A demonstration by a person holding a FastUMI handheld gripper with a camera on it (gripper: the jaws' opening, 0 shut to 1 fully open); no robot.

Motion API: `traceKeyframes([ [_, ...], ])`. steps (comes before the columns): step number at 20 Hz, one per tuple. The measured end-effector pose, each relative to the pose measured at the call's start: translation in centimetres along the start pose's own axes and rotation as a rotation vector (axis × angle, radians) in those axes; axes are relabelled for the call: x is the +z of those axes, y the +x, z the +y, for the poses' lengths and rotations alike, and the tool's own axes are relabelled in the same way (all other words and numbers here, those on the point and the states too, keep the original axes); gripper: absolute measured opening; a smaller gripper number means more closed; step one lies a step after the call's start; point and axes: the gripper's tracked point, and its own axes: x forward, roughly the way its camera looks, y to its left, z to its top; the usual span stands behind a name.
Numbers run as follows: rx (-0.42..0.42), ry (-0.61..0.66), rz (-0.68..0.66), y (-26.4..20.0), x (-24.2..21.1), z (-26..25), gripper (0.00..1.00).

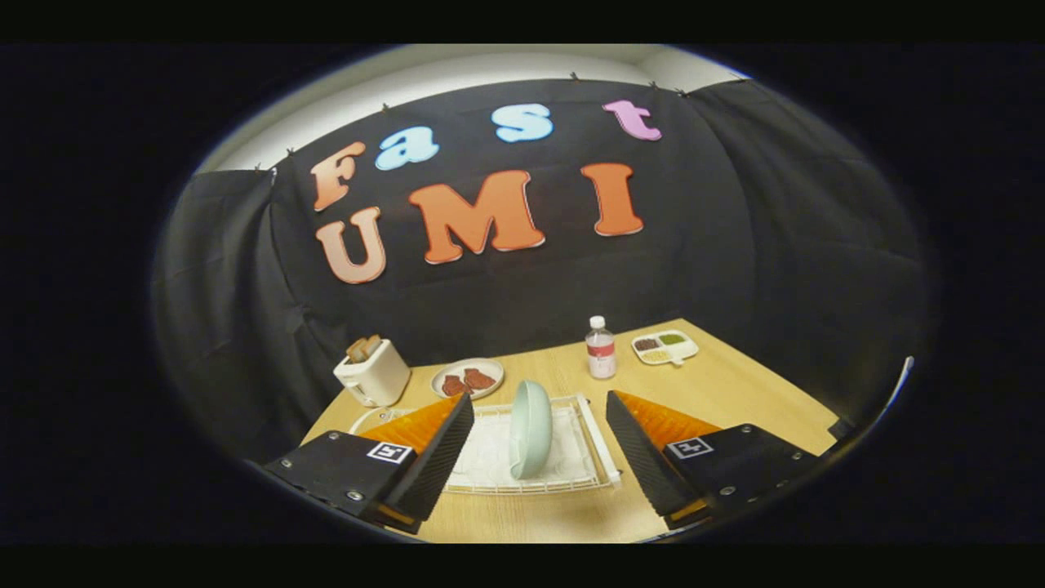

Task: Take the plate from the dish rack, then take the spoon from the basket and place it into the plate.

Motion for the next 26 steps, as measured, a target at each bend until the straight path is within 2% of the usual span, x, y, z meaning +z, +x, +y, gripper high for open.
traceKeyframes([
  [3, -0.014, 0.02, 0.037, 3.1, -0.8, 0.9, 0.96],
  [7, -0.045, -0.062, 0.108, 6.7, -3.0, 0.6, 0.92],
  [13, -0.076, -0.1, 0.241, 10.6, -6.4, 0.6, 0.71],
  [15, -0.084, -0.108, 0.294, 11.2, -7.6, 0.7, 0.59],
  [18, -0.152, -0.135, 0.315, 11.9, -7.6, -0.3, 0.28],
  [22, -0.237, -0.218, 0.299, 11.9, -6.7, -1.4, 0.21],
  [26, -0.273, -0.261, 0.277, 11.6, -5.6, -0.9, 0.17],
])
